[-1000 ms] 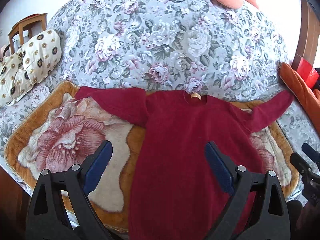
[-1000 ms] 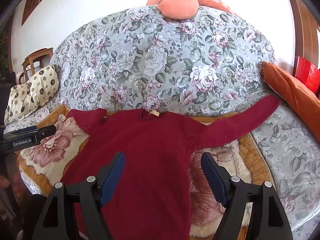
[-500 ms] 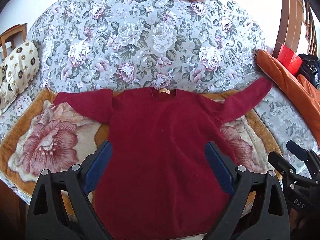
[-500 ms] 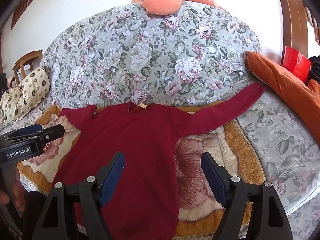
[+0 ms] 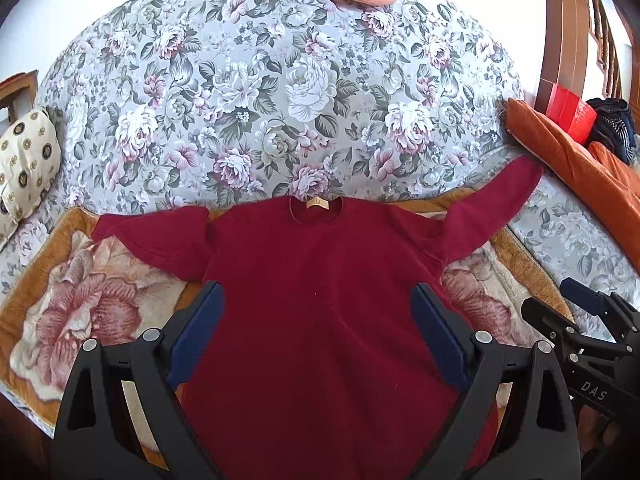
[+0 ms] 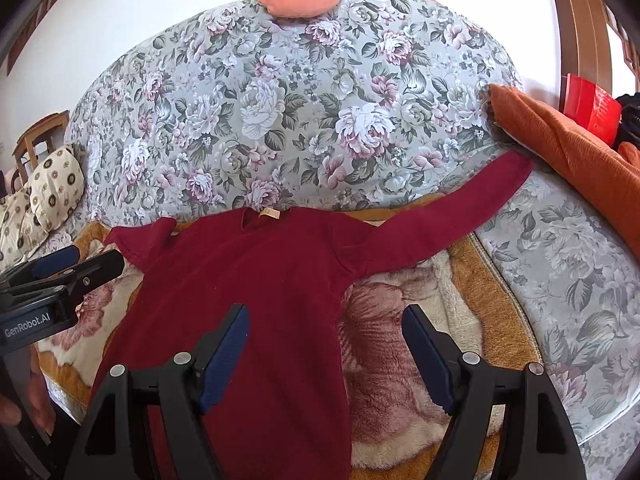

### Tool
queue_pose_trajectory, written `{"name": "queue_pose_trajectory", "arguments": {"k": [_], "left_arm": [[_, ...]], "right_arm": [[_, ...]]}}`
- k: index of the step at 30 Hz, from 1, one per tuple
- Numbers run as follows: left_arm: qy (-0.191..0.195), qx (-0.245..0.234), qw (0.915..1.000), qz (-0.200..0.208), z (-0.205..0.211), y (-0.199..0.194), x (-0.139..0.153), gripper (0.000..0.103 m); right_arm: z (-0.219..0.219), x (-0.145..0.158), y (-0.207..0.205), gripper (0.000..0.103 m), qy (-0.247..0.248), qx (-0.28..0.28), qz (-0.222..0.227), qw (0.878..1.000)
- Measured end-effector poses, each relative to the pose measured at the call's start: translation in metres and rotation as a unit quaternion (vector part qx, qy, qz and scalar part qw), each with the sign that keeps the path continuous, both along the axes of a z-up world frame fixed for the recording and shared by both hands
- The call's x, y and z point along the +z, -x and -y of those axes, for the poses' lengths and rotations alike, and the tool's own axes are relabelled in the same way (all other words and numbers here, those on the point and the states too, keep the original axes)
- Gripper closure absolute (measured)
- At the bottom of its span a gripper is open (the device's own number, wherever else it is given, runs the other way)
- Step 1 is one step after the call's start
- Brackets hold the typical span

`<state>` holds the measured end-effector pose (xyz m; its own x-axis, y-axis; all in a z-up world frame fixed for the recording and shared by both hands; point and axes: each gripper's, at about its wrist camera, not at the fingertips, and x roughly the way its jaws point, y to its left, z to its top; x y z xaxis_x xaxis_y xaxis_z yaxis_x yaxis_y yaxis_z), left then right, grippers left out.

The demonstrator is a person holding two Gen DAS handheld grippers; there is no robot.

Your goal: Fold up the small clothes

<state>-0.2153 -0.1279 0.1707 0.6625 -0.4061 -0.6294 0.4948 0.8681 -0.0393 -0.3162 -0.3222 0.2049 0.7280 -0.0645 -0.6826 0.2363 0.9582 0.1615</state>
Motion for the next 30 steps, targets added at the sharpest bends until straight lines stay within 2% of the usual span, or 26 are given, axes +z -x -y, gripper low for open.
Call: {"name": "queue_pose_trajectory", "arguments": {"k": [4, 14, 17, 21, 27, 30], "left_arm": [[-0.002, 0.005, 0.9999, -0.011, 0.001, -0.006, -0.005, 0.009], [0.004, 0.012, 0.9999, 0.008, 0.002, -0.018, -0.002, 0.009], [-0.002, 0.015, 0.9998, 0.011, 0.001, -0.028, -0.009, 0.009], [0.012, 0.025, 0.9996, 0.009, -0.007, -0.042, -0.024, 0.009], [0.009, 0.053, 0.9982, -0.027, -0.02, -0.077, -0.059, 0.009], [0.017, 0.071, 0.9962, -0.047, -0.027, -0.096, -0.067, 0.009]], "right_arm": [[-0.004, -0.004, -0.006, 0.027, 0.008, 0.004, -0.008, 1.0], [-0.01, -0.009, -0.014, 0.027, 0.01, 0.008, -0.011, 1.0], [-0.013, -0.012, -0.024, 0.027, 0.008, 0.009, -0.015, 1.0], [-0.018, -0.021, -0.04, 0.027, 0.025, 0.008, -0.024, 0.999], [-0.021, -0.045, -0.067, 0.027, 0.024, 0.006, -0.057, 0.998], [-0.024, -0.055, -0.078, 0.027, 0.025, 0.006, -0.066, 0.998]]}}
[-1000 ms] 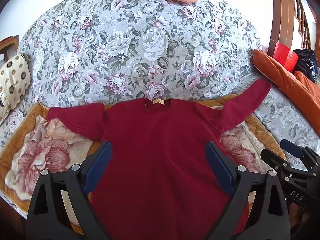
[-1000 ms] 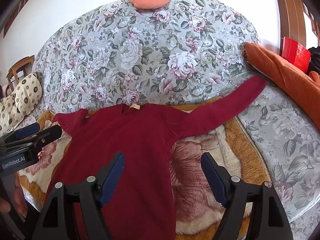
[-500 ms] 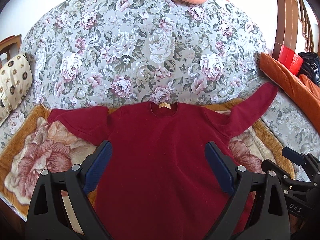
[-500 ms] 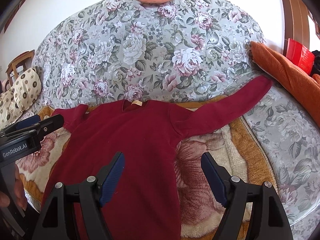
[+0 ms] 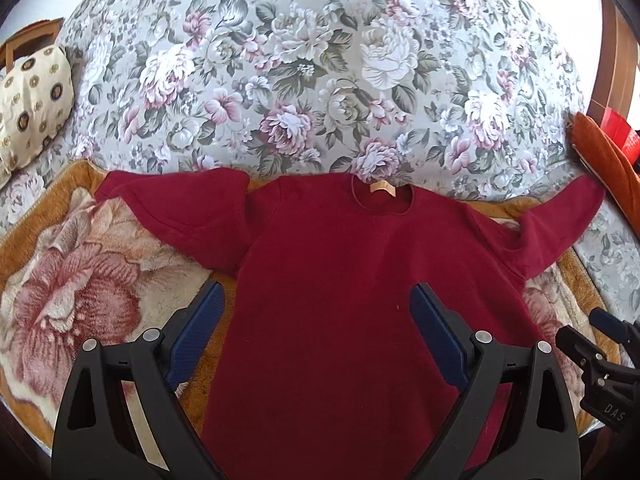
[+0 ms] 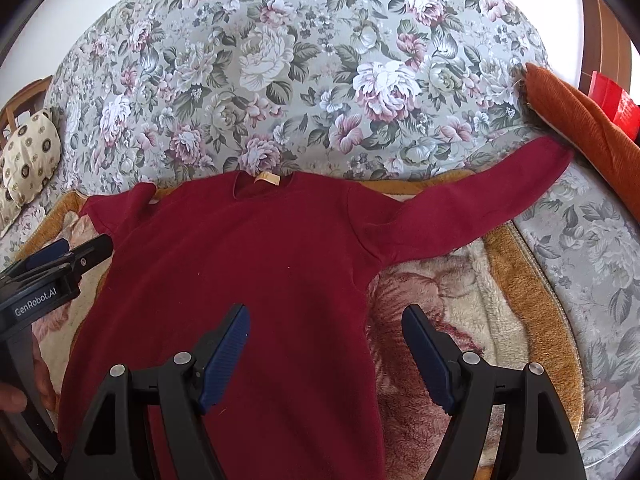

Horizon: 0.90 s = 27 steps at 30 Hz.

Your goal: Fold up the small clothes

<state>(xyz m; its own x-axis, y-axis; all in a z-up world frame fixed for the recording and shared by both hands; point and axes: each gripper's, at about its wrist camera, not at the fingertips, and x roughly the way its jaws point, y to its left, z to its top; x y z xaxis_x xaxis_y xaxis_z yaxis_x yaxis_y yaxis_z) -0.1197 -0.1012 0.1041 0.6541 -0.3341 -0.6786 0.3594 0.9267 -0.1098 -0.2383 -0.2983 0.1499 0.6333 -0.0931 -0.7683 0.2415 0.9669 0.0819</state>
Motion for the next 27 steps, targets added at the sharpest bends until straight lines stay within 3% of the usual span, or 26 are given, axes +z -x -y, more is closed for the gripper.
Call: {"name": "queue_pose_trajectory", "arguments": {"k": [6, 9, 15, 27], "left_arm": [[-0.016, 0.028, 0.9994, 0.013, -0.006, -0.012, 0.0, 0.009], [-0.004, 0.03, 0.9995, -0.001, -0.011, -0.017, -0.003, 0.009], [-0.022, 0.027, 0.9994, 0.006, -0.008, -0.018, -0.006, 0.009], [-0.021, 0.031, 0.9993, -0.008, -0.006, -0.025, -0.015, 0.009]], "right_arm": [[-0.006, -0.006, -0.02, 0.027, -0.024, 0.009, 0.001, 1.0], [-0.01, -0.007, -0.03, 0.027, -0.02, 0.011, -0.002, 1.0], [-0.018, -0.009, -0.041, 0.027, -0.021, 0.018, -0.001, 1.0], [-0.031, -0.015, -0.059, 0.027, -0.025, 0.03, -0.007, 0.999]]}}
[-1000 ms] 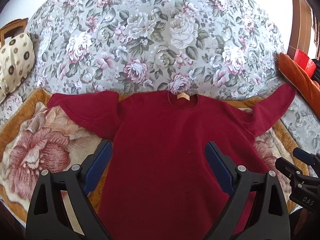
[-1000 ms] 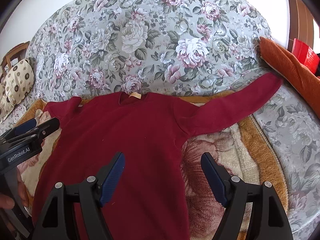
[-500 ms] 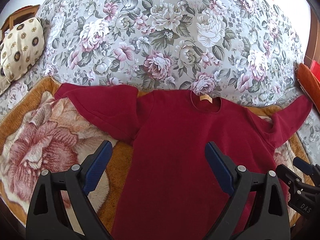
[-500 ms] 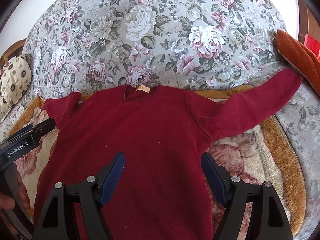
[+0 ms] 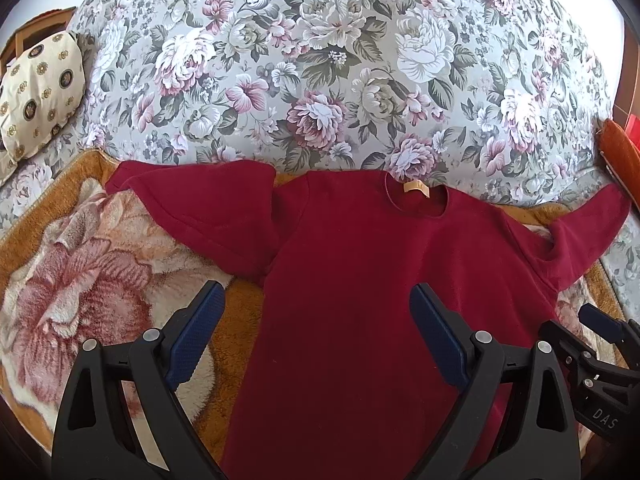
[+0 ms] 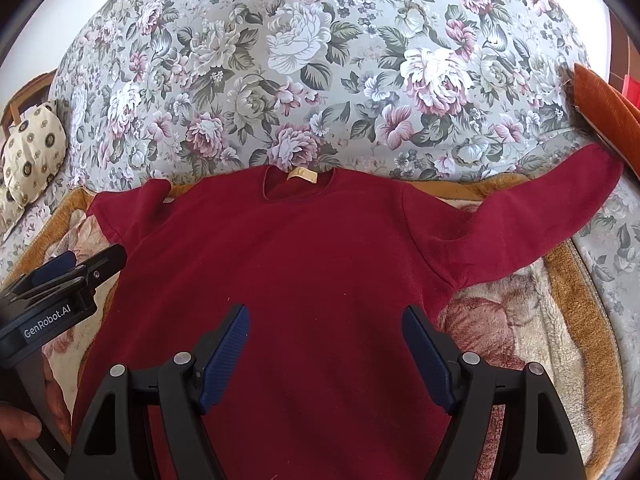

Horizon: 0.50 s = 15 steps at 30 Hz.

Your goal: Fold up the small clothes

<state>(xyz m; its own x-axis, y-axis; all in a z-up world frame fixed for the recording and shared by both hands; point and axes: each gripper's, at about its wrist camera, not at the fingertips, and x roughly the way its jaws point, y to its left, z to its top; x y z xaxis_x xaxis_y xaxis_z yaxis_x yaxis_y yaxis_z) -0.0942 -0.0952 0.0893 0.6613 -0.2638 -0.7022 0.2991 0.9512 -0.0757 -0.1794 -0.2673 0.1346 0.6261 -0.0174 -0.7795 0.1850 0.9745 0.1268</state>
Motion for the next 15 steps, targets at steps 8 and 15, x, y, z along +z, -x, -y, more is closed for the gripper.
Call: {"name": "queue_pose_trajectory", "arguments": {"k": [8, 15], "left_arm": [[0.003, 0.008, 0.9999, -0.01, -0.004, -0.009, -0.006, 0.009], [0.005, 0.015, 0.9997, -0.018, -0.007, -0.016, -0.012, 0.009]], "right_arm": [[-0.013, -0.006, -0.013, 0.026, 0.002, 0.012, -0.005, 1.0], [-0.019, -0.014, -0.02, 0.027, 0.001, 0.017, -0.011, 1.0]]}}
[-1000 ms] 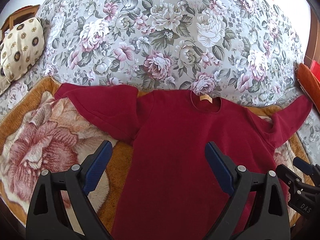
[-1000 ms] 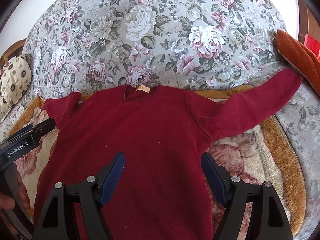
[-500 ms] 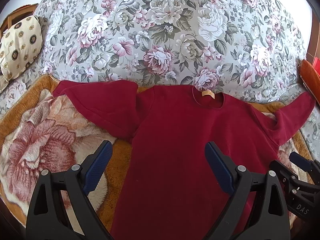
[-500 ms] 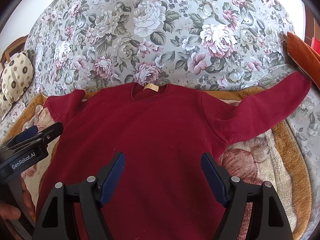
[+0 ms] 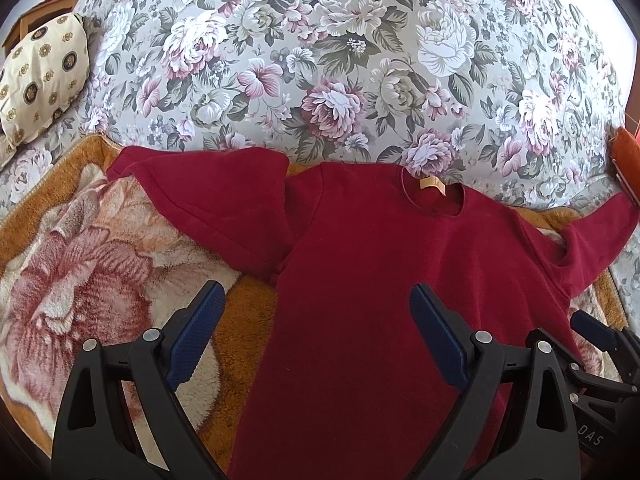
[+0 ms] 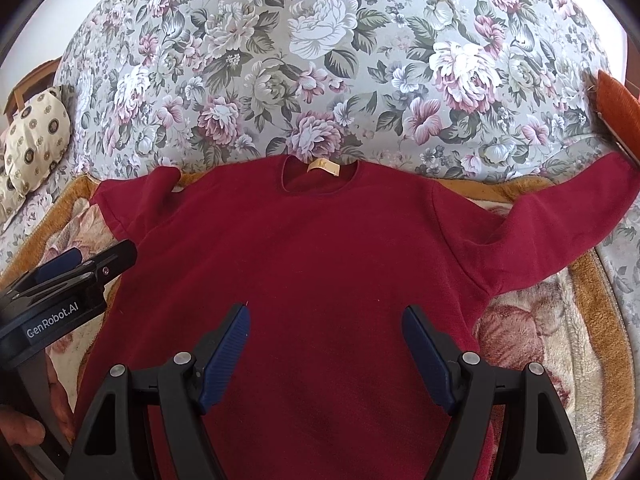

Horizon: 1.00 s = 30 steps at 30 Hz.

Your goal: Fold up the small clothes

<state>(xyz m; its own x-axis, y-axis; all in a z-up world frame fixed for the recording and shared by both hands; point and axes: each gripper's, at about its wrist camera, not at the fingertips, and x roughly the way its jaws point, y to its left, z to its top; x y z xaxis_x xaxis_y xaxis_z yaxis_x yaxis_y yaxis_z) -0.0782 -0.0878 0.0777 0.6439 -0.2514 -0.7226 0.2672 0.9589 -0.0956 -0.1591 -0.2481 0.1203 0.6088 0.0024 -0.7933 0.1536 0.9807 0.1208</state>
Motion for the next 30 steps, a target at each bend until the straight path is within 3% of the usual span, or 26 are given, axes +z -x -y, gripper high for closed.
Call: {"name": "queue_pose_trajectory", "arguments": {"k": [18, 30], "left_arm": [[0.001, 0.009, 0.9999, -0.008, -0.008, -0.015, -0.005, 0.009], [0.025, 0.049, 0.9982, -0.026, -0.042, -0.035, -0.005, 0.009]], "right_arm": [[-0.014, -0.021, -0.023, 0.027, -0.007, 0.007, -0.01, 1.0], [-0.038, -0.026, -0.047, 0.027, -0.01, 0.043, -0.007, 0.999]]}}
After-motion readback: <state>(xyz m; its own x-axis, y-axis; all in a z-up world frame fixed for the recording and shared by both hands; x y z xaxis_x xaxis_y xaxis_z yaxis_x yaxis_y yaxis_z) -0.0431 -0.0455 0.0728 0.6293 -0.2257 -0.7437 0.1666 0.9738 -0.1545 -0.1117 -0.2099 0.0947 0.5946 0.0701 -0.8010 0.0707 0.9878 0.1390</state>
